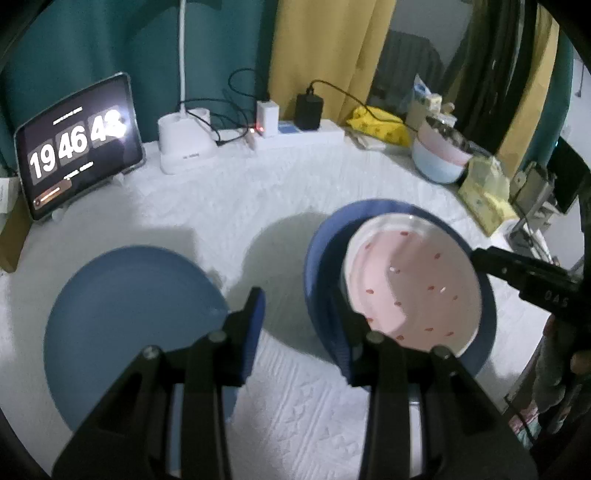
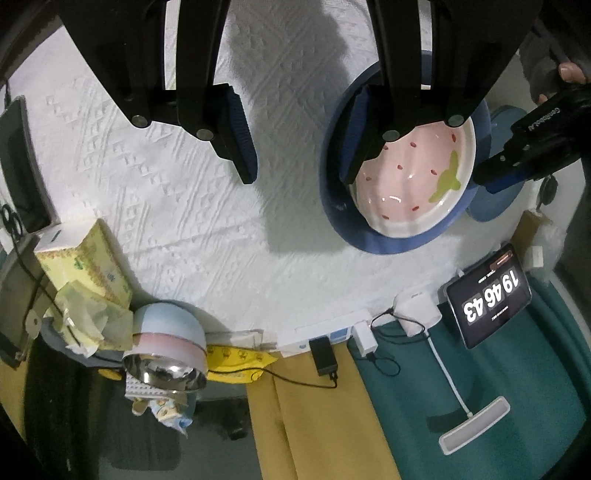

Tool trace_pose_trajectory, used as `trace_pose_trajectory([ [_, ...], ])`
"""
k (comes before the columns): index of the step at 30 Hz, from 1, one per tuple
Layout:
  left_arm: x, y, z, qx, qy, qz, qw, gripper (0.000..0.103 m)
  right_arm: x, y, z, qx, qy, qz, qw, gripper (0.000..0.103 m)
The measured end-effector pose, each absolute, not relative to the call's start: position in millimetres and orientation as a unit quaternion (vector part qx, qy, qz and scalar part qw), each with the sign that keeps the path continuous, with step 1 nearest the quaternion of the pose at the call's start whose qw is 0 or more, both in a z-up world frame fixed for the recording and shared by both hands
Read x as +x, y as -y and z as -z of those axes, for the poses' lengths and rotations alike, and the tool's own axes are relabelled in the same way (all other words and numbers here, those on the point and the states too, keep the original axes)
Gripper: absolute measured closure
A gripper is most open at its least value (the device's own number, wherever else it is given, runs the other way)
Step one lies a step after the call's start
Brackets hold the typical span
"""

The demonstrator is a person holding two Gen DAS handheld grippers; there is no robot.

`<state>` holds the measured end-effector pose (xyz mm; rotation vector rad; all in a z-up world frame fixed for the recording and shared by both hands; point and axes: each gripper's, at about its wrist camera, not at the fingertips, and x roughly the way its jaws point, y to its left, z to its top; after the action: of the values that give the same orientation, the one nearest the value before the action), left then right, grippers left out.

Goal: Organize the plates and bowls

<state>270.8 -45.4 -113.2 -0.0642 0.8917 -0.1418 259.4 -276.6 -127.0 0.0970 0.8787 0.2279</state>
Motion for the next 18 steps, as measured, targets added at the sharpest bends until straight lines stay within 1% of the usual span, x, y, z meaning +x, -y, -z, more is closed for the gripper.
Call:
trace_pose_trajectory([
  [7,275.3,54.0,123.5,-0.011,-0.442,0.069,0.894,0.067,262.5,277.9,141.9,0.056,-0.433,-0.109,0.893,0.054],
  [15,273.0,54.6,124.6,0.0,-0.419,0.061,0.906,0.067,258.3,271.7,145.7,0.057,-0.418,-0.084,0.903,0.054],
  [18,269.0,55.3,125.4,-0.001,-0.403,0.053,0.914,0.067,258.0,273.2,148.1,0.076,-0.413,-0.082,0.904,0.055],
])
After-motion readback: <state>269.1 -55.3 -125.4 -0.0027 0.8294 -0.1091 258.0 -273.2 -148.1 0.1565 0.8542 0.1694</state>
